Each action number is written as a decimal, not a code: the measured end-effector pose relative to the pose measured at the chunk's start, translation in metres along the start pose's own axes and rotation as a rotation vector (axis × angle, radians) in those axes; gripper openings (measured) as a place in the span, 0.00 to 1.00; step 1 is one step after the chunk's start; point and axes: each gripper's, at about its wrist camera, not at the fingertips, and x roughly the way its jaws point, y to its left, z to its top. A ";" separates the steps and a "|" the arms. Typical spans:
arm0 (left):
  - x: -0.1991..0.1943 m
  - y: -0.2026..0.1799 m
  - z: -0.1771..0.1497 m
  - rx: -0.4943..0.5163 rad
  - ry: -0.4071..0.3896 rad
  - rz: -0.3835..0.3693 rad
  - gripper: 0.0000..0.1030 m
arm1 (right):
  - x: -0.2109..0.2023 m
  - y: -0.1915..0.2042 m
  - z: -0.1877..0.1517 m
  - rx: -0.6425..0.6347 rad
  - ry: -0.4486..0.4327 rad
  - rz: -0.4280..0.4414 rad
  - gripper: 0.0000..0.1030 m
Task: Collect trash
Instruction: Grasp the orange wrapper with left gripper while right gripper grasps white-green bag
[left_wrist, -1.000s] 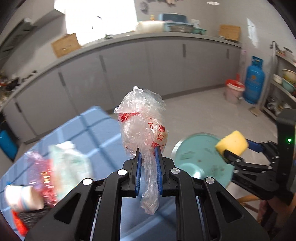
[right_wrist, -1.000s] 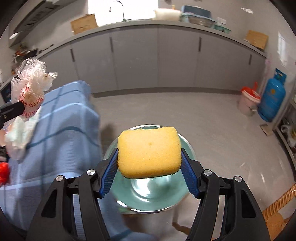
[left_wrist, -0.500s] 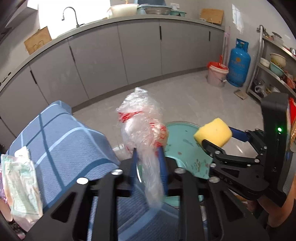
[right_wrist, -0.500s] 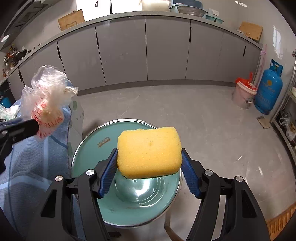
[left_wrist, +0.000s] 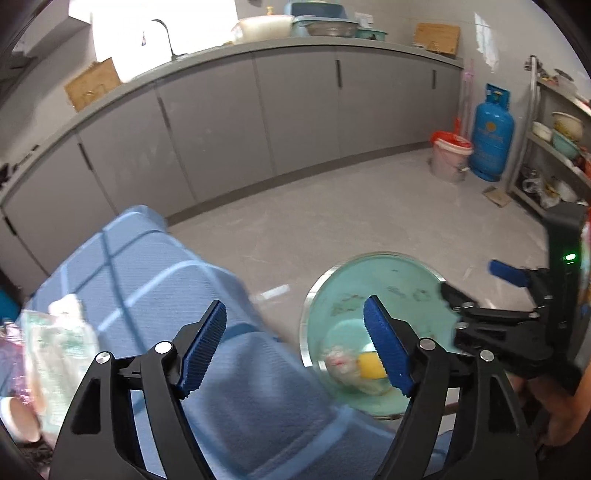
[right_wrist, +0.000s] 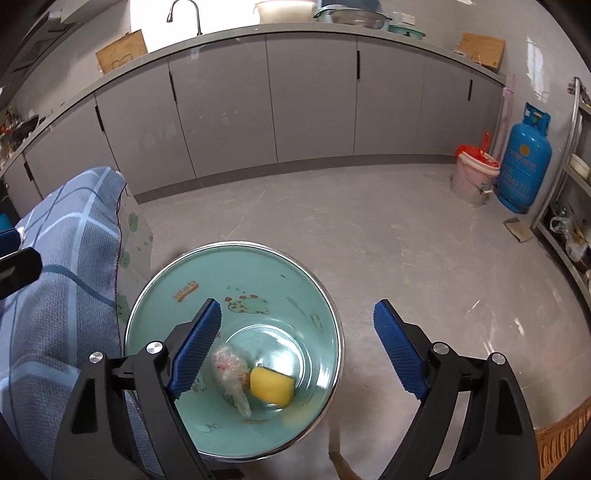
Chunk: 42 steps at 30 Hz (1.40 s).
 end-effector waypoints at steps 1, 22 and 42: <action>-0.003 0.003 -0.001 -0.002 -0.002 0.013 0.74 | -0.003 0.002 0.001 0.001 -0.002 0.000 0.83; -0.115 0.105 -0.056 -0.113 -0.087 0.270 0.81 | -0.074 0.108 -0.003 -0.147 -0.053 0.154 0.88; -0.189 0.304 -0.179 -0.433 0.024 0.659 0.82 | -0.108 0.251 -0.014 -0.357 -0.064 0.301 0.89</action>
